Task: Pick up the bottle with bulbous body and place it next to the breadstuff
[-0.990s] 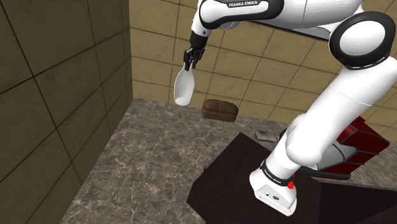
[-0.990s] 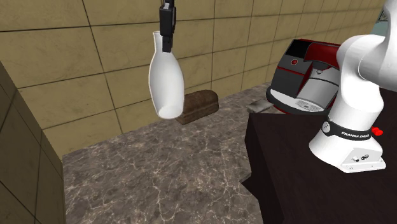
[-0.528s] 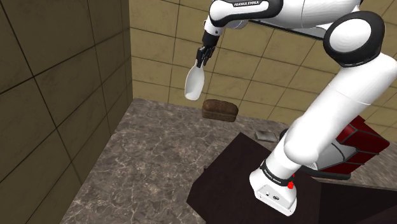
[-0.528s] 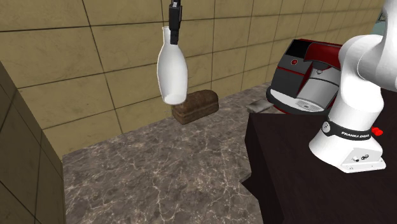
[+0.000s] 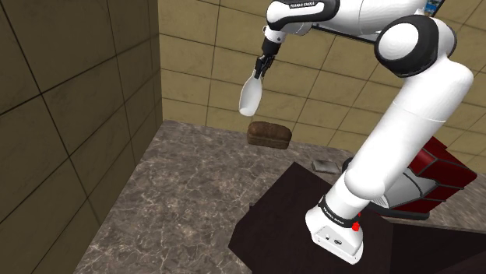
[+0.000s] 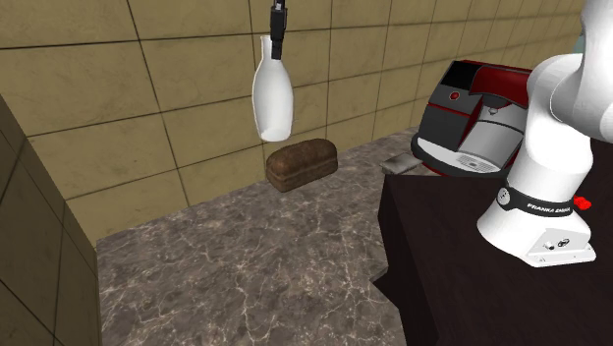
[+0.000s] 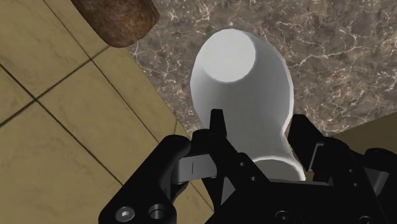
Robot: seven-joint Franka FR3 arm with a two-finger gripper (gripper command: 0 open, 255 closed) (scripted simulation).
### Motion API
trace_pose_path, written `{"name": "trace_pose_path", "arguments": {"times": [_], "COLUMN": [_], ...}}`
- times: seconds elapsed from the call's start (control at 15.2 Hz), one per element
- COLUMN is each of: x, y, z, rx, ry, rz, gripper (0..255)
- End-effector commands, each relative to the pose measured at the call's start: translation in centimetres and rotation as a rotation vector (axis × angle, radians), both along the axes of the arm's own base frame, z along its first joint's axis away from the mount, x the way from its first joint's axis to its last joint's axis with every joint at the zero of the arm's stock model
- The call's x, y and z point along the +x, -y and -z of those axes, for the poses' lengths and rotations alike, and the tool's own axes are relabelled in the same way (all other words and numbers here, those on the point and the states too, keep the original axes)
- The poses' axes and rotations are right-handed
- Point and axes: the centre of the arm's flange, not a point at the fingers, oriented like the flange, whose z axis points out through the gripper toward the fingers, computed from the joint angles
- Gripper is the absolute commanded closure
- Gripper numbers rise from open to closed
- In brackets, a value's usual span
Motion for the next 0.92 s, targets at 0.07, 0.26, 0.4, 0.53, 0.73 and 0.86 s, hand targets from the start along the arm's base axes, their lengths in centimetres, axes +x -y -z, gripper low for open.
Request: {"name": "trace_pose_path", "arguments": {"times": [0.07, 0.26, 0.4, 0.53, 0.73, 0.86], "x": [-0.2, -0.2, -0.2, -0.2, -0.2, -0.2], "y": [0.7, 0.7, 0.7, 0.7, 0.7, 0.7], "z": [0.8, 2.4, 3.5, 4.5, 6.1, 7.2], "rx": [0.0, 0.0, 0.0, 0.0, 0.0, 0.0], "ry": [0.001, 0.001, 0.001, 0.001, 0.001, 0.001], "rz": [-0.002, -0.002, -0.002, -0.002, -0.002, -0.002], "gripper": [255, 255, 255, 255, 255, 255]}}
